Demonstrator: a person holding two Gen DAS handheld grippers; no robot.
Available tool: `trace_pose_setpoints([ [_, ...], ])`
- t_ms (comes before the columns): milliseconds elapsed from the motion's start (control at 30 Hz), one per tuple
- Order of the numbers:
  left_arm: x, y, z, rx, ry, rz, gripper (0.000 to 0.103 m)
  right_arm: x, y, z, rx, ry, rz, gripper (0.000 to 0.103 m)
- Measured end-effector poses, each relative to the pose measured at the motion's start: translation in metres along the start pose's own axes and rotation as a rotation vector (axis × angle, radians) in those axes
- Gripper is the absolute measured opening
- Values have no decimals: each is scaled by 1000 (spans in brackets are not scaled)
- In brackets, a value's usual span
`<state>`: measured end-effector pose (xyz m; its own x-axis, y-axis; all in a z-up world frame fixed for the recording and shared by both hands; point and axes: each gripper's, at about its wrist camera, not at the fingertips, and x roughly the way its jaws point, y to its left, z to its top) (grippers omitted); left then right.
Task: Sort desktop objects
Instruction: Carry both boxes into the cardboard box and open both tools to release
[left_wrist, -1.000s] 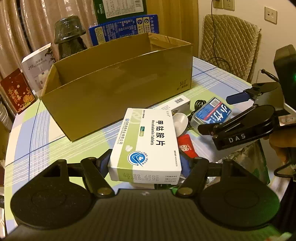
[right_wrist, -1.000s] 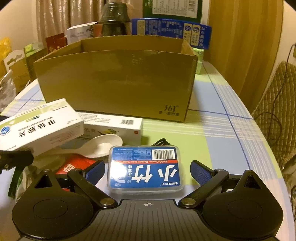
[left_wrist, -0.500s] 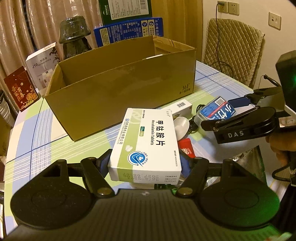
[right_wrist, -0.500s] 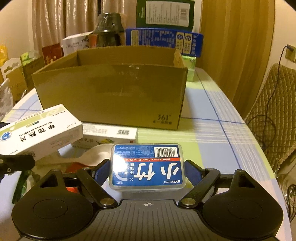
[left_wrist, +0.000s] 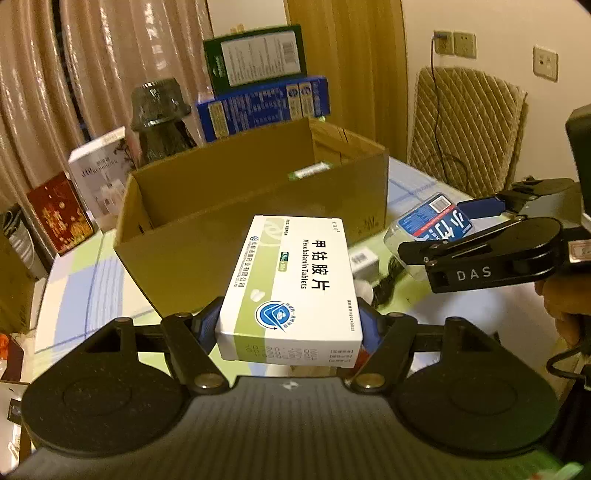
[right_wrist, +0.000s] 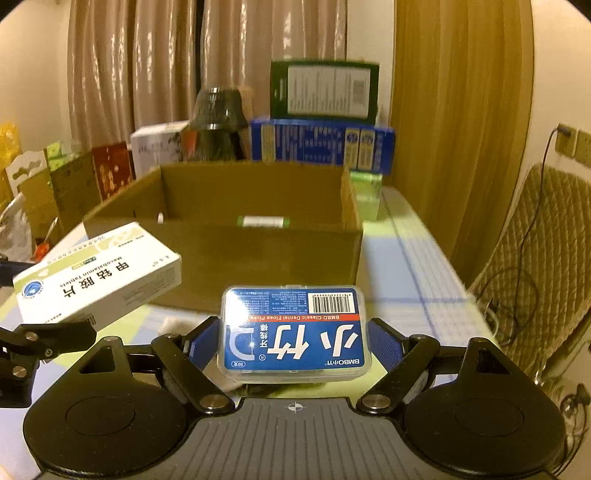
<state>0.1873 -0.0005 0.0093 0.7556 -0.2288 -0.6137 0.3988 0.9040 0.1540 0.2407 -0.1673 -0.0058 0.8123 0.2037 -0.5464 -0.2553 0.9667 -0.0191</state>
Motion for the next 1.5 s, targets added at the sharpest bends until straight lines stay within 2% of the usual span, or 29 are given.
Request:
trace_pose_setpoints([
  [367,-10,28,39,-77,-90,85,67,-5,2,44,-6,-96,-6,82],
  [767,4,66,76,-213,-142,142,67,24,0,88,28,-159,-12,82],
  [1100,32,90,87,-236,-131,171,67,57,5,109,55,-157,-5,82],
  [1500,64,109,102,-272,-136,158,68,94,11,121,79,-134,3,82],
])
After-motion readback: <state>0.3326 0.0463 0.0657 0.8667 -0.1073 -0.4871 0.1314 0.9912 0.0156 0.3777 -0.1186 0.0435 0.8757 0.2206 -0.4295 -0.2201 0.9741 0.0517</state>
